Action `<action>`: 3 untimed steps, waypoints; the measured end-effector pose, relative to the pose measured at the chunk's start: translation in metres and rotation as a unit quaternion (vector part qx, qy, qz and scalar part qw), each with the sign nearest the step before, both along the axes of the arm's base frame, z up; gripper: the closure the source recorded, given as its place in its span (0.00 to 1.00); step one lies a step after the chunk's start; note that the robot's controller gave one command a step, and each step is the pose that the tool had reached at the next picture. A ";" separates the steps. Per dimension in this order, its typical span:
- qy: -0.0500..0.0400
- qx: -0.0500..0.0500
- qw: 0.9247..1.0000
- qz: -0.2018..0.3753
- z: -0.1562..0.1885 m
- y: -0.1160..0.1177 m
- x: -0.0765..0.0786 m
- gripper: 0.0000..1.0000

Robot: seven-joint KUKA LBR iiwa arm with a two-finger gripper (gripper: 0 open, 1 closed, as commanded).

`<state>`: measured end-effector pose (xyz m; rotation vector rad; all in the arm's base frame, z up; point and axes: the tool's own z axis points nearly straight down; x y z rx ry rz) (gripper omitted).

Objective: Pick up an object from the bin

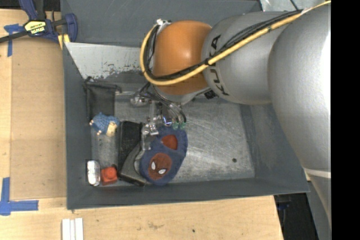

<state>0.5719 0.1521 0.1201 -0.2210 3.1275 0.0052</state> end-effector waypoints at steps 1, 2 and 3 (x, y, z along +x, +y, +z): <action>0.000 0.000 1.000 0.008 -0.014 -0.013 0.002 0.00; -0.001 -0.002 0.999 0.052 0.008 0.048 -0.012 0.00; 0.000 0.000 0.998 0.058 -0.042 -0.043 -0.052 0.00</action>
Offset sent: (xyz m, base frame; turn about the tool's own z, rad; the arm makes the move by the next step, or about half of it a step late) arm 0.0166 -0.0725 -0.0485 -0.0413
